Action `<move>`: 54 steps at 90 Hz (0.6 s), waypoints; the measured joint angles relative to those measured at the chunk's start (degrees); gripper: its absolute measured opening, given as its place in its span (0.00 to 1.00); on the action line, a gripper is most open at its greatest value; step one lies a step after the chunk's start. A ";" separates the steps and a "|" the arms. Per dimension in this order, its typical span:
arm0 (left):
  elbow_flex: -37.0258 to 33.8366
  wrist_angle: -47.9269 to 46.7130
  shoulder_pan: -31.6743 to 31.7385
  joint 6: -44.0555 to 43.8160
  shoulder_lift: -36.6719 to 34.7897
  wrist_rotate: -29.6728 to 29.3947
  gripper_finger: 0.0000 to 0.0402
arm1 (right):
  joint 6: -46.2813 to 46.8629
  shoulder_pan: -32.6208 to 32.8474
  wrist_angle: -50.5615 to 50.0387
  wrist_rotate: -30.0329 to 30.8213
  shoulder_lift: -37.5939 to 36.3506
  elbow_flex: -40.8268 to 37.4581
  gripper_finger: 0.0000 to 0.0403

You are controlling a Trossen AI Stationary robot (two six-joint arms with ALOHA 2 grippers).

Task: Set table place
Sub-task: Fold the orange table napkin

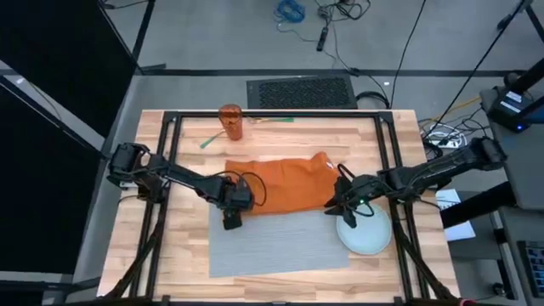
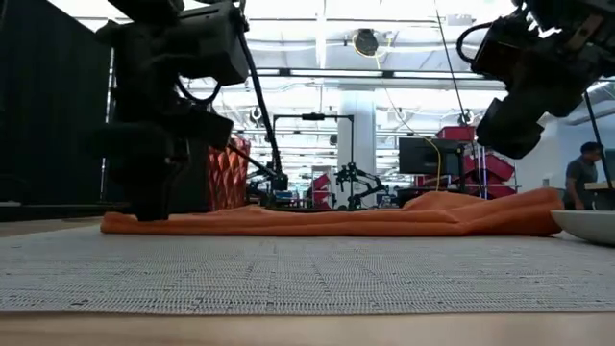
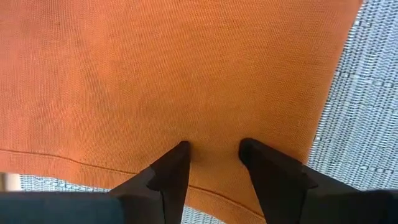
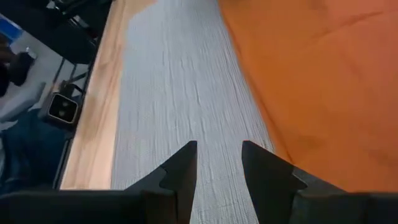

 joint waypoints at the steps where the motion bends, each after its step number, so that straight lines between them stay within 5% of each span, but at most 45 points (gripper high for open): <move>1: 0.15 -0.18 0.21 0.29 0.01 0.05 0.37 | -0.02 0.00 0.15 0.00 0.07 0.00 0.28; 54: 0.98 6.22 9.81 9.73 0.81 0.75 0.36 | -1.39 -0.02 2.97 0.13 0.90 0.04 0.28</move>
